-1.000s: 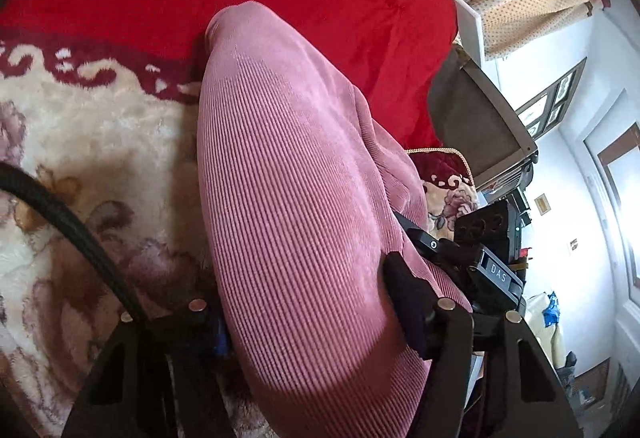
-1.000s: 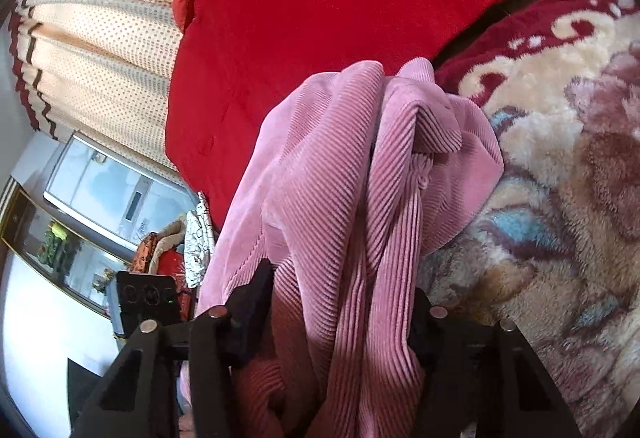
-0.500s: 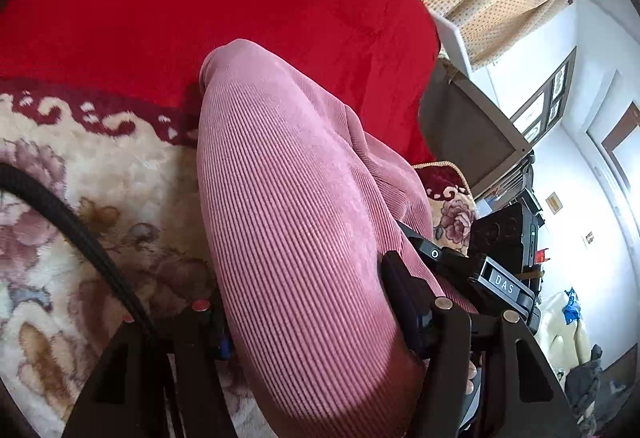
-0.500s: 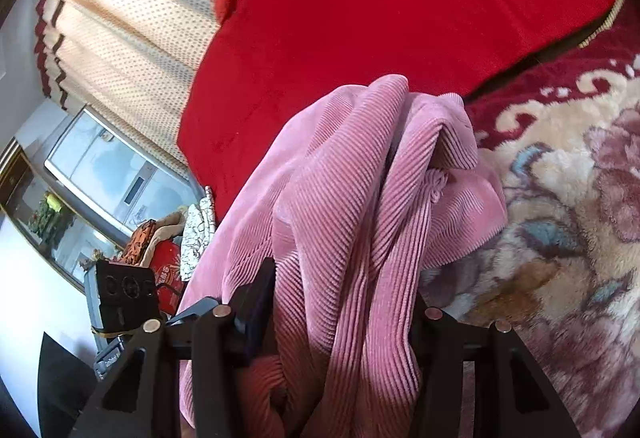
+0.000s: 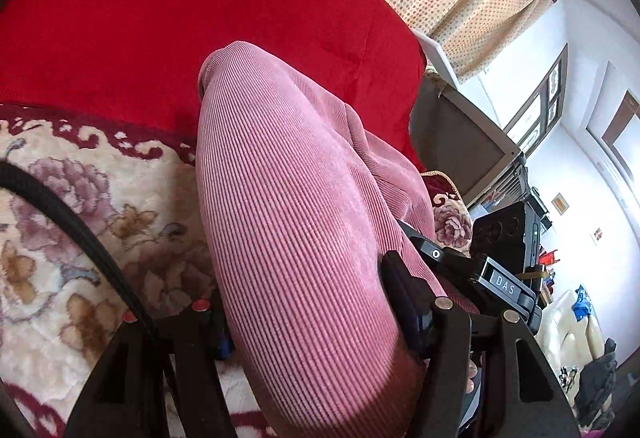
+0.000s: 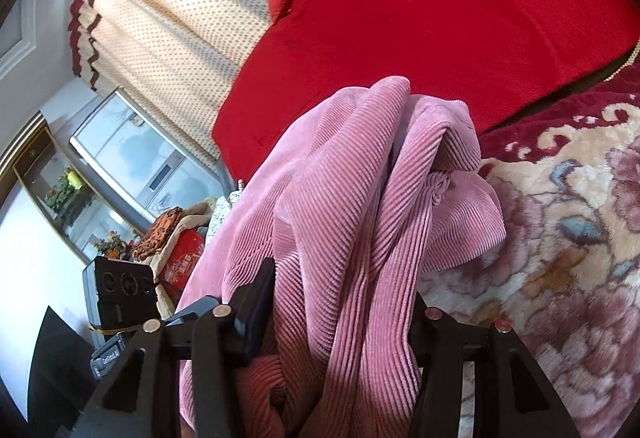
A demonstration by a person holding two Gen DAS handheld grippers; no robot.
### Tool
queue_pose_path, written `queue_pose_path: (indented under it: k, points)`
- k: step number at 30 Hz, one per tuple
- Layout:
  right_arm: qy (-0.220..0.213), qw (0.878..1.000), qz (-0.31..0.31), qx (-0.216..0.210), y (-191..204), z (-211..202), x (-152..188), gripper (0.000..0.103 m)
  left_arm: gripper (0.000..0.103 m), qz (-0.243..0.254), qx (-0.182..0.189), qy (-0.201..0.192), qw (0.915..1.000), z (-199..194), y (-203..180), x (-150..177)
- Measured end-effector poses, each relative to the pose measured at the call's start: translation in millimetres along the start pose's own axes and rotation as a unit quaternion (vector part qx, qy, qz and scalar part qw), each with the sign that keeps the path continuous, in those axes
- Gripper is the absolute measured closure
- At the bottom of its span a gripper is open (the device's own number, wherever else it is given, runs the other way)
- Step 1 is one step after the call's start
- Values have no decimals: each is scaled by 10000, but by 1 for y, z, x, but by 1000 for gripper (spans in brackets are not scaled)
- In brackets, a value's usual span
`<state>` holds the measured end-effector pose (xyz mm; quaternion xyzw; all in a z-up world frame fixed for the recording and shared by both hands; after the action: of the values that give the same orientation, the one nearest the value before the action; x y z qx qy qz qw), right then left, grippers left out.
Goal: Fold large clothes
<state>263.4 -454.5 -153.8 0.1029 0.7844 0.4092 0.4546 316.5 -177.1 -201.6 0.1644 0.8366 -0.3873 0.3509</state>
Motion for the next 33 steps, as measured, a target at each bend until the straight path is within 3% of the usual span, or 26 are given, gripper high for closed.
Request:
queue_pose_path:
  k: [7, 20, 25, 30, 33]
  points:
    - [98, 9999, -113, 14, 16, -1, 15, 50, 39, 7, -98, 21, 9999, -11, -2, 5]
    - [501, 9983, -161, 262, 15, 19, 43, 50, 39, -70, -414, 382, 9984, 13, 3, 15]
    - [612, 9971, -173, 417, 5, 26, 51, 50, 39, -102, -520, 543, 9971, 20, 15, 28]
    - [812, 9943, -161, 667, -14, 35, 62, 50, 35, -205, -907, 949, 9911, 35, 32, 48]
    - [832, 9948, -58, 592, -25, 35, 65, 49, 32, -247, -905, 982, 9907, 35, 37, 53]
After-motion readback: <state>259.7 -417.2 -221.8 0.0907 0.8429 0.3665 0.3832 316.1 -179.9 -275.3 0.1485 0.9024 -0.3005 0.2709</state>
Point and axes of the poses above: each gripper's, at about its wrist camera, not at the fingertips, and z roughly the way its jaws point, y to its left, x to its underside, the point moved 3 cm from there along z, roughly the way its jaws point, and after that the axes turned 6 degrees about -y, right-handed, at the moved point
